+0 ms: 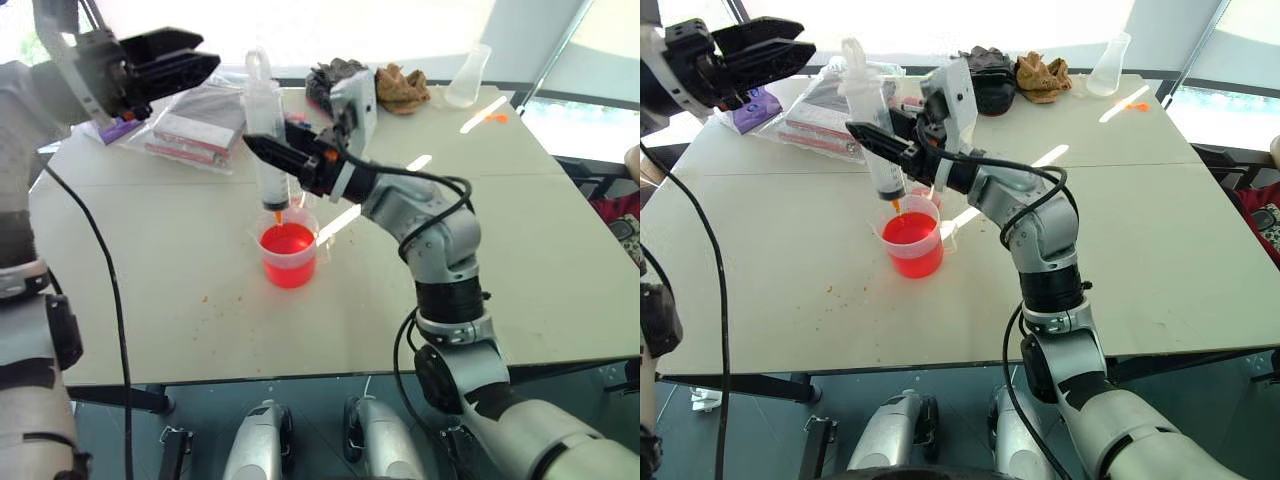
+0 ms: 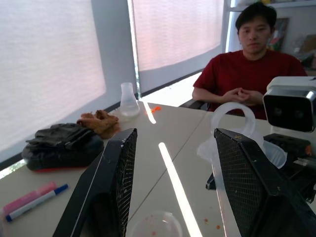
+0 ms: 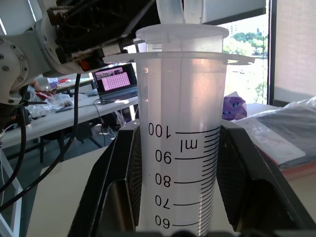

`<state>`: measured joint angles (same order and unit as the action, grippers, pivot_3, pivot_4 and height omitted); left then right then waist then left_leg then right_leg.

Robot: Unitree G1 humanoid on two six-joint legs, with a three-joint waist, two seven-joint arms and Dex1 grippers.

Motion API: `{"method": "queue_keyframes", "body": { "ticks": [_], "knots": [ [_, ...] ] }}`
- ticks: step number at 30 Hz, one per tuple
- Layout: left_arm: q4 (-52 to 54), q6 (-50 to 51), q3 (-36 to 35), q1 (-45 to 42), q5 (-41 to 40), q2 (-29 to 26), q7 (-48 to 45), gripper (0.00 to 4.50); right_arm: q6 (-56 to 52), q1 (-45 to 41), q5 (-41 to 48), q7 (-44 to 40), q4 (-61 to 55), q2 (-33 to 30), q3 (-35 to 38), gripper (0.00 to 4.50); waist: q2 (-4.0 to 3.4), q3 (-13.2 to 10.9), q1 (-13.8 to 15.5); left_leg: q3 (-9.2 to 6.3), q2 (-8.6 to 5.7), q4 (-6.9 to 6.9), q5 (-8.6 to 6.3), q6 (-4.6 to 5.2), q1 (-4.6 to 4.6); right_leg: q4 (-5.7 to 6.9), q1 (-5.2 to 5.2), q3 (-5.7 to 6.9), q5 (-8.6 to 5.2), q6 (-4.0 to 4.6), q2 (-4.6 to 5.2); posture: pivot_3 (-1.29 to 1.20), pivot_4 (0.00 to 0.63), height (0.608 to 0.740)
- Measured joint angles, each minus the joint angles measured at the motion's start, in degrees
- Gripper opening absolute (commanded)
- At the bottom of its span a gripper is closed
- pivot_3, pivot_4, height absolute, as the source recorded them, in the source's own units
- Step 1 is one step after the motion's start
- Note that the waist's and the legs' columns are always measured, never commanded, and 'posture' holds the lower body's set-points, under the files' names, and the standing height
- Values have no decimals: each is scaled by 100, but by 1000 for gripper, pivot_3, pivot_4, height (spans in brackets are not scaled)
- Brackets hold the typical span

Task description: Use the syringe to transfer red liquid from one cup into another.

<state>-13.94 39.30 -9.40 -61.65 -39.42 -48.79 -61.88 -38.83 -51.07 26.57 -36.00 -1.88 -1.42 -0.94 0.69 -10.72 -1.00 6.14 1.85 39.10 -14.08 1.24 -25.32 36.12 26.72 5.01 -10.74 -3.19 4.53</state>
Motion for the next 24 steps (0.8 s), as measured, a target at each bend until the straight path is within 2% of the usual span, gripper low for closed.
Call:
{"method": "queue_keyframes", "body": {
  "ticks": [12, 18, 24],
  "knots": [
    [4, -255, 247, 152, 428, 359, -278, 2585, 11, 95, 65, 202, 0, -11, -108, 1493, 0, 0, -2, -2, 1, 1, 0, 1, 0, 0, 0, -1, 0, 0, 0, 0, 150, 740],
    [11, -472, 368, 247, 637, 656, -272, 2585, 223, 363, -125, 169, -1, -50, -495, 1493, 0, 0, 7, -2, -1, 4, -1, 2, -1, 0, -2, -1, 0, 0, 0, 0, 150, 740],
    [162, -534, 418, 402, 769, 692, -281, 2585, 454, 536, -308, 145, -1, -105, -627, 1493, 0, 0, -6, -3, 0, 3, -1, 2, 0, 0, -2, -1, 0, -1, -1, 0, 150, 740]
  ]
}}
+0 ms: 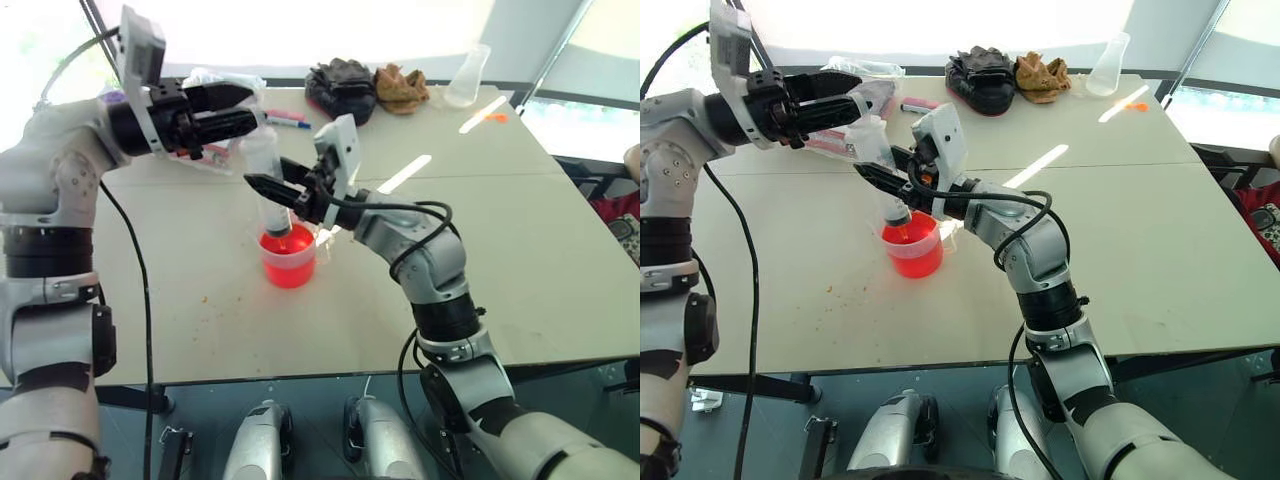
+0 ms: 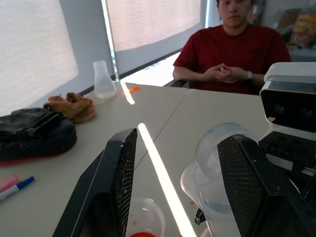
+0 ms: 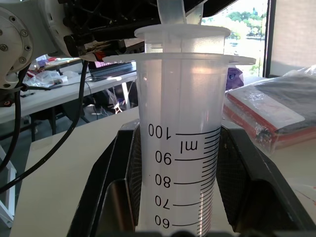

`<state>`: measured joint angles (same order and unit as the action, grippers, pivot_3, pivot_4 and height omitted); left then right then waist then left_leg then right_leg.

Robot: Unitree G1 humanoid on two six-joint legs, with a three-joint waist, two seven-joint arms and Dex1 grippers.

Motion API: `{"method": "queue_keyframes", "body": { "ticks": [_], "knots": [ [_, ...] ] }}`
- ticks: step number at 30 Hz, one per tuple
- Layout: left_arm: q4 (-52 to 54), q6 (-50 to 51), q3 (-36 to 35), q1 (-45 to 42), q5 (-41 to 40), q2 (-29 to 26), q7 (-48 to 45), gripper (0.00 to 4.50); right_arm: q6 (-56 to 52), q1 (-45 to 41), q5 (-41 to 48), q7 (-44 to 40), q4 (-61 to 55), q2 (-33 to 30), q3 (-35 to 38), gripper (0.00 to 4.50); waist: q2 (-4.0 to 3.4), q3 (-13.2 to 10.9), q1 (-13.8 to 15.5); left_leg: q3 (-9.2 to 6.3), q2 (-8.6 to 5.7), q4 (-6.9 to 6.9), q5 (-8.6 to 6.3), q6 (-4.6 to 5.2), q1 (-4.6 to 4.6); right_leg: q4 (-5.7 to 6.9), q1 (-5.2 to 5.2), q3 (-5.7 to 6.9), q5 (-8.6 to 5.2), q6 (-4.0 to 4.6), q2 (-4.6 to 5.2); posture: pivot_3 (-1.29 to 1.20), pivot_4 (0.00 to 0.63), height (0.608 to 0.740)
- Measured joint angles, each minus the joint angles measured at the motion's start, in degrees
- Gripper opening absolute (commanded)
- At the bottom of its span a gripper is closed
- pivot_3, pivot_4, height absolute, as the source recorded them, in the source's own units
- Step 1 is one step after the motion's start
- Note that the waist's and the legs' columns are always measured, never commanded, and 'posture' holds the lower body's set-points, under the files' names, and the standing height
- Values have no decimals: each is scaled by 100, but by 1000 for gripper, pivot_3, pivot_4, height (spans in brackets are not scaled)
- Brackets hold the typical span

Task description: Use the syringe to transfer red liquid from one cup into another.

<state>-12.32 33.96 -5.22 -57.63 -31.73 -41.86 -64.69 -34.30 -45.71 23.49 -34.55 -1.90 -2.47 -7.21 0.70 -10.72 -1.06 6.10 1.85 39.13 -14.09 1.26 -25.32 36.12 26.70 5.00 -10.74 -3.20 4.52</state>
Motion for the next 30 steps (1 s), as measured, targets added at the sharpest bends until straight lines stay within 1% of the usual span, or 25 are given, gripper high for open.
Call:
{"method": "queue_keyframes", "body": {
  "ticks": [5, 14, 20, 30],
  "knots": [
    [234, -60, 86, 304, 126, -46, -90, 2585, 253, 301, -202, -37, -1, -23, -233, 1493, 0, 0, 1, -1, 1, 0, 0, 0, 0, 0, 0, 0, 0, 0, -1, 0, 150, 740],
    [470, -34, 100, 472, 126, -35, -79, 2585, 717, 537, -448, -50, 25, -7, -401, 1493, 0, 0, 12, -2, 0, 0, 0, 1, 1, -1, -2, 0, -1, -1, 0, 0, 150, 740],
    [468, 181, -47, 403, 37, 257, 184, 2585, 901, 553, -524, -37, 32, -9, -320, 1493, 1, 0, 19, -3, 0, 2, 0, 1, 0, -1, -3, 0, -1, -2, 0, 0, 150, 740],
    [467, 602, -208, 87, -155, 485, 393, 2585, 1136, 554, -524, -1, -84, -8, -177, 1493, 1, 0, 12, -4, 0, 2, 0, 1, 2, 0, -4, 0, -2, -2, -1, 0, 150, 740]
  ]
}}
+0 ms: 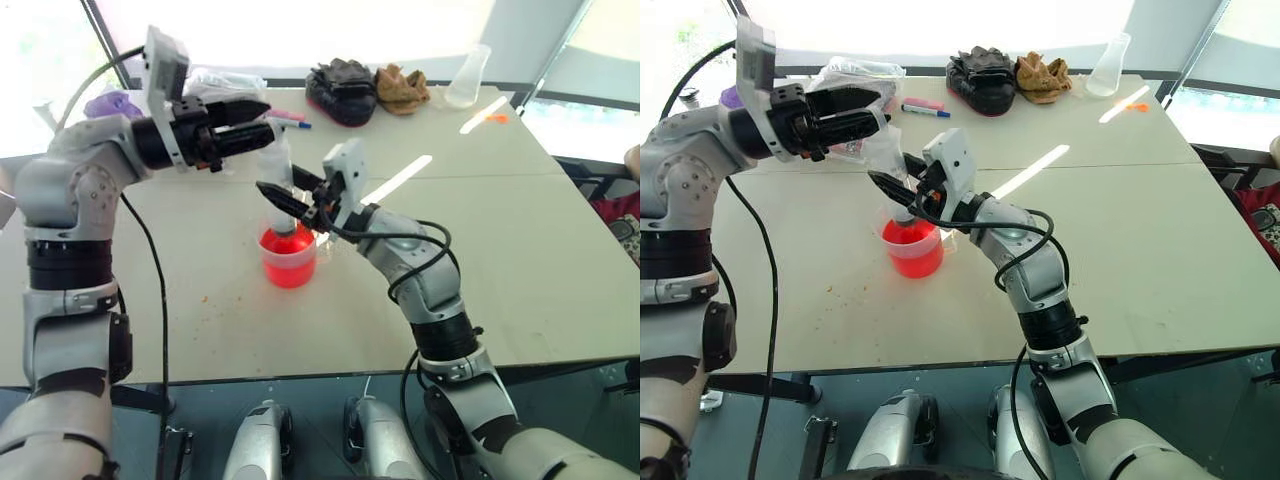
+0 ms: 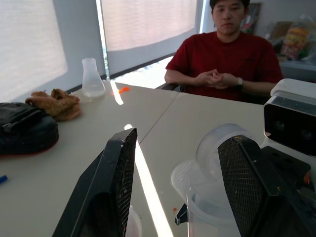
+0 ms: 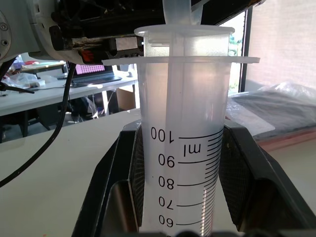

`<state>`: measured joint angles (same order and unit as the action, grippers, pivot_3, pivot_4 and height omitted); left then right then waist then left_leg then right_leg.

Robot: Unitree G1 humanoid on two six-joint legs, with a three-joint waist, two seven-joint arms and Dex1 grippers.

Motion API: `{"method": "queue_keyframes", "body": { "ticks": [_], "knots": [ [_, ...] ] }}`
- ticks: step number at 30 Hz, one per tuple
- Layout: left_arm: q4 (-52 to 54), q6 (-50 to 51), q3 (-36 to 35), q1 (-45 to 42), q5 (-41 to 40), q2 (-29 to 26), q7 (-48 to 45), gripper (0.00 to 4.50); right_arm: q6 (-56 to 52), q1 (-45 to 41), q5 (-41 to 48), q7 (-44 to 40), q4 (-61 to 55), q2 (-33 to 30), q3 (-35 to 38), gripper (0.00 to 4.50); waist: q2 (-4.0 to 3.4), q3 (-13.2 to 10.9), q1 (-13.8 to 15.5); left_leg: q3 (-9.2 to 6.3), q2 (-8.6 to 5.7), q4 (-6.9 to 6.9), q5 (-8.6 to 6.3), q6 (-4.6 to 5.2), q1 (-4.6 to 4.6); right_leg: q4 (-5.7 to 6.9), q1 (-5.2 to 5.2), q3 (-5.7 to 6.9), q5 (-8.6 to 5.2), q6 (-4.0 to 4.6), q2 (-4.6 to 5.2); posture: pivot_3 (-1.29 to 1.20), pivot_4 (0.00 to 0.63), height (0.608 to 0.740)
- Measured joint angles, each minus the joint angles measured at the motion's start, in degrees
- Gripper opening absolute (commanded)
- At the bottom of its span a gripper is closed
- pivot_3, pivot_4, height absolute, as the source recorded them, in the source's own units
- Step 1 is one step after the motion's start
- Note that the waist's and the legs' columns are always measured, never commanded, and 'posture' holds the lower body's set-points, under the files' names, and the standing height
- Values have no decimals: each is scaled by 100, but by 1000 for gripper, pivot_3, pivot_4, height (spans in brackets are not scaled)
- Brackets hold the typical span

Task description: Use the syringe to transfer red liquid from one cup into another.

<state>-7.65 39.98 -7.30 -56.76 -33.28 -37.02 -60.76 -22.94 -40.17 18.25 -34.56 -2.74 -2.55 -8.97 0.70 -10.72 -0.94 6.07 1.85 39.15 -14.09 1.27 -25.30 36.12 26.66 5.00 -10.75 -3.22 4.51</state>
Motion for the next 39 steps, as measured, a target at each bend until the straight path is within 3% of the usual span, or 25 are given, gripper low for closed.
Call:
{"method": "queue_keyframes", "body": {
  "ticks": [33, 35, 39],
  "knots": [
    [-168, 128, -141, -185, -118, 92, 104, 2585, -8, 198, -72, 14, -78, 16, -12, 1493, 0, 0, 0, -1, 0, 0, 0, 0, 1, 0, -1, 0, 0, 0, 0, 0, 150, 740],
    [-160, 128, -138, -178, -116, 0, 90, 2585, -13, 195, -74, 14, -78, 29, -46, 1493, 0, 0, -1, -1, 0, 0, 0, 0, 1, 0, 0, 0, 0, 0, 0, 0, 150, 740],
    [352, 364, -190, 354, -291, -714, -271, 2585, -227, 171, -80, -16, -67, 33, -298, 1493, -1, 0, -103, 0, 6, -4, 0, -1, 6, 7, 2, -3, -1, 1, -3, 0, 150, 740]
  ]
}}
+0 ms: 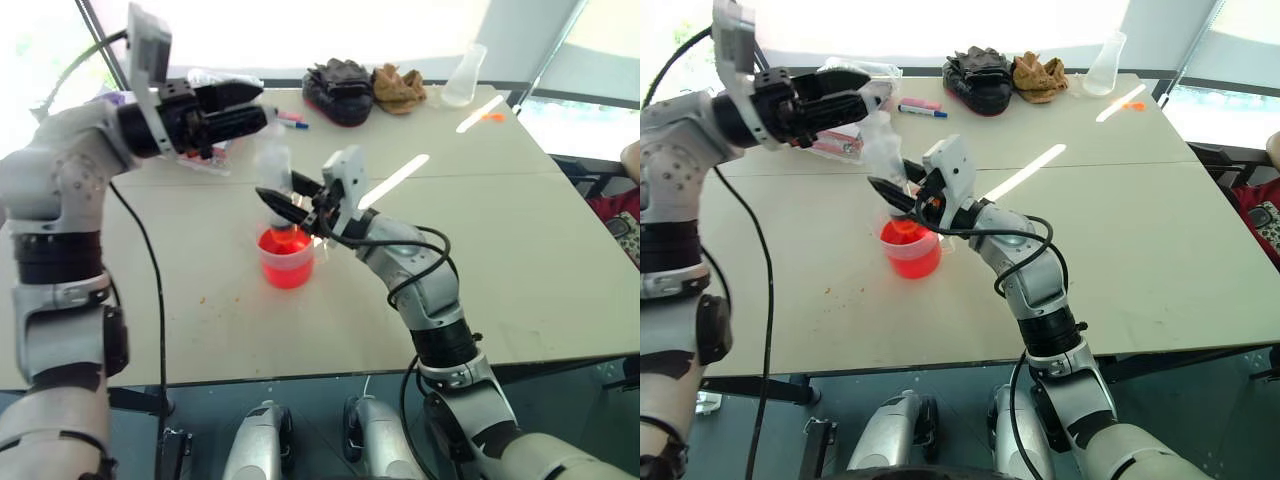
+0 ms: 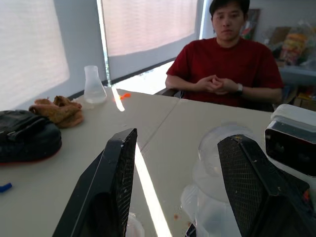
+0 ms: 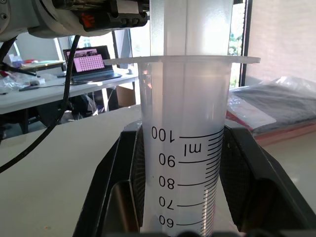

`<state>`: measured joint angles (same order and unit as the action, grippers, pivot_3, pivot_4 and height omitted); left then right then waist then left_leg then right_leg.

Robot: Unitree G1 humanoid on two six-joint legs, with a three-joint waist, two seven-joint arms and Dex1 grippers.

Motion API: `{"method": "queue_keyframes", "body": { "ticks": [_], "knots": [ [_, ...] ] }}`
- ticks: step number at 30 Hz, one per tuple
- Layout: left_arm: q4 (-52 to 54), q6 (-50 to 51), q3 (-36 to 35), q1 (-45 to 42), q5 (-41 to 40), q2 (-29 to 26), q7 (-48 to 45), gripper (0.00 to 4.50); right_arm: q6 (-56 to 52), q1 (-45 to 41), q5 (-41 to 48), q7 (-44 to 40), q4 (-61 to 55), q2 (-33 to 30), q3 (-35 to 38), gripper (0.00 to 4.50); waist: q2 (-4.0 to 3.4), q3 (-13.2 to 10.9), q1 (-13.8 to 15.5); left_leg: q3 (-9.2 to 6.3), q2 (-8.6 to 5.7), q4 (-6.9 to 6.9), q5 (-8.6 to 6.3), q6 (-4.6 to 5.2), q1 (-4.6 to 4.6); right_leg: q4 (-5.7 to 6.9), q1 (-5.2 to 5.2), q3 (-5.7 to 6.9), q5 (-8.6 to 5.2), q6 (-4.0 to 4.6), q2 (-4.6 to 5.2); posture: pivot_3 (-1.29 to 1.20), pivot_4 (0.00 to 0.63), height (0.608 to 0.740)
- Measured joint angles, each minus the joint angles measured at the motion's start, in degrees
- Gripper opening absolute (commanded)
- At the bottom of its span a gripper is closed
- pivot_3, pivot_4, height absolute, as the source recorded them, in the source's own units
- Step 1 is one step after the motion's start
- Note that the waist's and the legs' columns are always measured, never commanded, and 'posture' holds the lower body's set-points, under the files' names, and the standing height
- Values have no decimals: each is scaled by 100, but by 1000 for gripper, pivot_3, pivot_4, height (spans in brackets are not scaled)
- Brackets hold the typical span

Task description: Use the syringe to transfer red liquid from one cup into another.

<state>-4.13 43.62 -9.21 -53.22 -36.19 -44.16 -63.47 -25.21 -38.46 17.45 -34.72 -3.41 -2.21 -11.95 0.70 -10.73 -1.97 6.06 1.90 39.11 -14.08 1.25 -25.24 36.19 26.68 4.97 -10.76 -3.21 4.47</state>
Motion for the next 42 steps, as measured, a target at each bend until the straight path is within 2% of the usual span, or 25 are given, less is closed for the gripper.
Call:
{"method": "queue_keyframes", "body": {
  "ticks": [7, 10, 14, 18, 23, 26, 31, 37, 42],
  "knots": [
    [387, 521, -655, 549, -460, -729, 55, 2585, -460, -455, 316, 201, -211, -156, 538, 1493, 2, 0, 65, -7, -3, 3, 1, -2, -1, -8, -5, 2, -1, 0, 3, 0, 150, 740],
    [478, 562, -848, 854, -497, -844, 182, 2585, -614, -509, 429, 292, -389, -178, 638, 1493, 2, 0, 91, -6, -2, 2, 1, -3, -2, -6, -4, 2, -1, 0, 2, 0, 150, 740],
    [479, 429, -932, 983, -465, -814, 407, 2585, -721, -587, 528, 385, -520, -192, 677, 1493, 2, 0, 116, -6, -4, 4, 1, -3, -2, -7, -5, 2, 0, 1, 3, 0, 150, 740],
    [437, 40, -883, 967, -307, -531, 631, 2585, -751, -680, 551, 424, -544, -235, 683, 1493, 3, 0, 121, -5, -4, 4, 1, -3, -2, -6, -6, 2, 0, 1, 3, 0, 150, 740],
    [-201, -485, -539, 584, 11, -153, 760, 2585, -628, -1113, 563, 368, -130, -271, 761, 1493, 3, 0, 110, -1, -5, 4, 2, -3, -2, -5, -4, 3, 0, 1, 1, 0, 150, 740],
    [-665, -893, -386, 122, 210, 35, 746, 2585, -224, -1831, 546, 275, 633, -328, 1007, 1493, 3, 0, 107, 2, -6, 4, 2, -2, -3, -6, -3, 3, 1, 0, 0, 0, 150, 740],
    [-1903, -1898, -169, -705, 713, 513, 737, 2585, 1270, -2941, 198, 53, 2689, -342, 1230, 1493, 4, 0, 102, 12, -9, 3, 1, 0, 0, -8, -8, 3, 1, 0, 0, 0, 150, 740],
    [-3215, -2746, -46, -1485, 1138, 744, 464, 2585, 2774, -3452, -258, -161, 5366, -181, 1283, 1493, 4, -1, 77, 27, -8, 1, 0, 2, -6, -8, -1, 3, 1, -1, 2, 0, 150, 740],
    [-3779, -3181, 13, -1741, 1377, 850, 213, 2585, 3420, -3687, -453, -270, 6465, -158, 1356, 1493, 3, -2, 74, 27, -6, 0, 14, -22, -8, -7, 0, 3, 1, -2, 4, 0, 150, 740]
  ]
}}
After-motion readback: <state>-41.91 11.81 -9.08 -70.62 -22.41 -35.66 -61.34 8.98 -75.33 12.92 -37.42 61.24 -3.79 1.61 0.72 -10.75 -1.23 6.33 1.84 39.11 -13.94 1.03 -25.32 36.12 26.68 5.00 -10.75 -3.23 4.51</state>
